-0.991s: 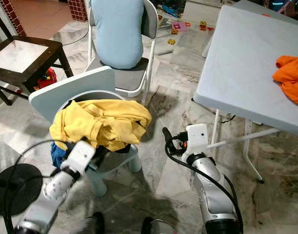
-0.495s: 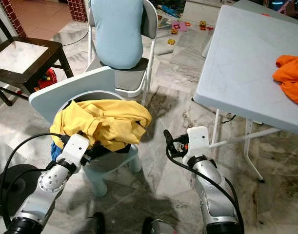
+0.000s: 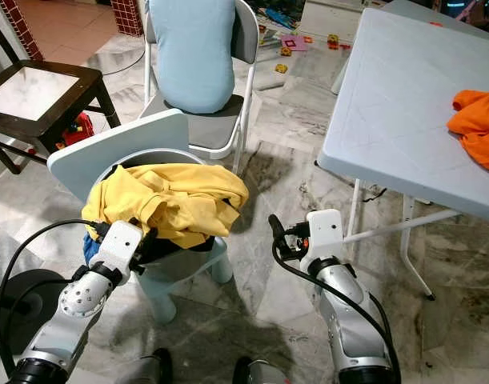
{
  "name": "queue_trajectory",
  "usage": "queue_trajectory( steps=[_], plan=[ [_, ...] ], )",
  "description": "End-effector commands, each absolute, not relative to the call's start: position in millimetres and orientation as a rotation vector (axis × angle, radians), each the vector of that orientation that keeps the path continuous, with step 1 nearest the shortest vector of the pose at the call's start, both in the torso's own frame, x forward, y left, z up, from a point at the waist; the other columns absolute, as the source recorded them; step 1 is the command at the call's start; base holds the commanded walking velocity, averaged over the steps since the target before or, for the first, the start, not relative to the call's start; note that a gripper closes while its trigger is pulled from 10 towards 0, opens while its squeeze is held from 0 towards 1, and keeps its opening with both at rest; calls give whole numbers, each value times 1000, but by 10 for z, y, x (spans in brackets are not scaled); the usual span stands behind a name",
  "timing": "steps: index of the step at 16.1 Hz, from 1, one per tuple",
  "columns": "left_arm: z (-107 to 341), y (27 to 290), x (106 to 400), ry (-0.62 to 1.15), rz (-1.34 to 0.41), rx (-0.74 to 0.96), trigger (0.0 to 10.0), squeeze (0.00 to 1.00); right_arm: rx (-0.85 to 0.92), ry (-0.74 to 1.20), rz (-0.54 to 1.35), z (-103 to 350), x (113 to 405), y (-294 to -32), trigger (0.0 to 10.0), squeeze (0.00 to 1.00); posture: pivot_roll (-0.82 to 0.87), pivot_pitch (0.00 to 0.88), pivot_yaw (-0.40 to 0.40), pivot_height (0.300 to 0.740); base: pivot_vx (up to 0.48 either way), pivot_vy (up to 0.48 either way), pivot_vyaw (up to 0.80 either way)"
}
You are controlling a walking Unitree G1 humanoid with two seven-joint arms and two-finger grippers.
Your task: Hang hanger
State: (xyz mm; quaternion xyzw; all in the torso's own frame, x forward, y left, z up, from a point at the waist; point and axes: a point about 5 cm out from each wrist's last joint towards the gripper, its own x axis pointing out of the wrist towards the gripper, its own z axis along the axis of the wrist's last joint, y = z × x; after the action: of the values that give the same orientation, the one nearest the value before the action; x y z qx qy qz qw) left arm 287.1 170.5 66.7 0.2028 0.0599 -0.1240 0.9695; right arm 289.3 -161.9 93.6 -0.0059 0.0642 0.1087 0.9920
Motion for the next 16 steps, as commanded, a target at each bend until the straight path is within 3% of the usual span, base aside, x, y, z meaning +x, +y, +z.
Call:
queue_trajectory(
  steps=[1,11,12,14,16],
  plan=[
    [658,1706,2840,120,-256,388,0,0,-20,118,216,961,2881,-1638,10000,0,33,202,-73,740,0,0,0],
    [994,1553,2989,16,-269,289,0,0,-16,120,223,953,2868,-1637,10000,0,29,198,-69,740,0,0,0],
    [1443,1344,3113,-128,-349,234,0,0,-14,122,223,946,2877,-1626,10000,0,36,193,-67,740,0,0,0],
    [1610,1282,3145,-186,-366,200,0,0,-13,121,224,946,2880,-1623,10000,0,36,193,-67,740,0,0,0],
    [2359,1017,3229,-388,-458,-68,0,0,-7,119,229,942,2912,-1591,10000,0,51,183,-65,740,0,0,0]
  ],
)
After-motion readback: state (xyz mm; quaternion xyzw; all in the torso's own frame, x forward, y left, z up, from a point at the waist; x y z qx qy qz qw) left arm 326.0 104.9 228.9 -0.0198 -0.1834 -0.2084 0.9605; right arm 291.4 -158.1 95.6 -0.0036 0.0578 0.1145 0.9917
